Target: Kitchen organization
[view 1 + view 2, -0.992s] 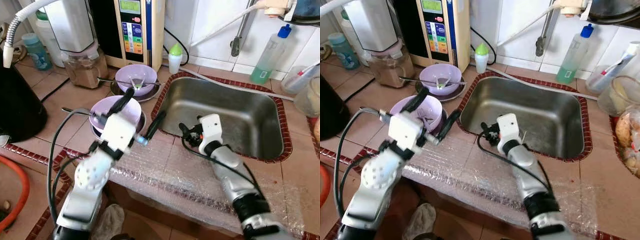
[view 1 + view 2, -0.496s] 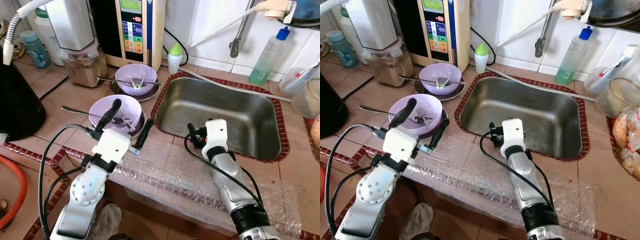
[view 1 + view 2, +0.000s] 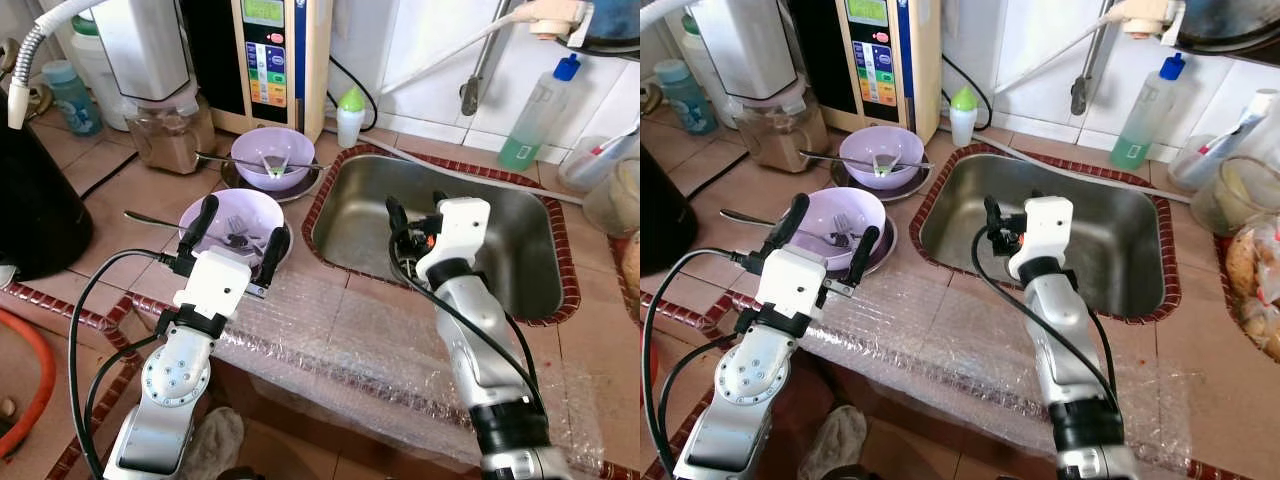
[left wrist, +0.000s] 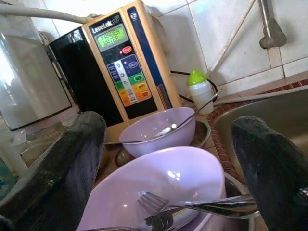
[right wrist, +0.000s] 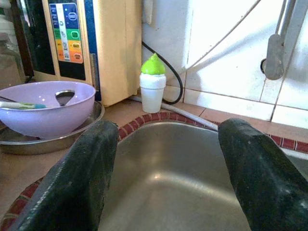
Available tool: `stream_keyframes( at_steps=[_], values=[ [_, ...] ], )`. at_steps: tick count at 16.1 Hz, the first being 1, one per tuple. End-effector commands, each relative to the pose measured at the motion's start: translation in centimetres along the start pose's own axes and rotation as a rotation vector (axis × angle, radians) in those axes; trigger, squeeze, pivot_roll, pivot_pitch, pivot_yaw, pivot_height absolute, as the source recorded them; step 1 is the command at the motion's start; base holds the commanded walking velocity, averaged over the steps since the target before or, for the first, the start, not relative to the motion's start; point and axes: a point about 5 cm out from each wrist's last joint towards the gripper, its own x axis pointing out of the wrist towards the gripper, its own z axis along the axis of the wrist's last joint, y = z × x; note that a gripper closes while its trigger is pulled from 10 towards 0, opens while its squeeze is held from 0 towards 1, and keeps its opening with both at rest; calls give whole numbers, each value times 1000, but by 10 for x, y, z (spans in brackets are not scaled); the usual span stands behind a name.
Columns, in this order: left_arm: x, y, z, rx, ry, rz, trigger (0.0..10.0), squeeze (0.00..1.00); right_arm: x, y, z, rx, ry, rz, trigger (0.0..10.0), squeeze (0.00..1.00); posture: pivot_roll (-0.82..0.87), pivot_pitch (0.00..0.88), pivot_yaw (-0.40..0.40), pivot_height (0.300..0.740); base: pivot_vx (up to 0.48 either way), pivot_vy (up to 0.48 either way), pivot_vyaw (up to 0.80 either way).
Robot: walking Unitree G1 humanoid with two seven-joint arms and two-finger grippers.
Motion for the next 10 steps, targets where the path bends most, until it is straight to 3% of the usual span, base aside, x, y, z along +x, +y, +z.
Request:
stream_keyframes(
  at_steps=[1, 8, 10],
  values=[
    [1, 0, 5, 25, -19, 6, 10000, 0, -3, -4, 4, 13, -2, -15, 10000, 0, 44, 0, -14, 740, 0, 0, 0],
    [8, 0, 8, 26, -29, -2, 10000, 0, -1, -4, 7, 11, 3, -26, 10000, 0, 33, 0, -4, 740, -275, 0, 0],
    [8, -1, 8, 28, -31, -4, 10000, 0, -1, -4, 6, 18, 13, -36, 10000, 0, 34, 0, -2, 740, 0, 0, 0]
  ],
)
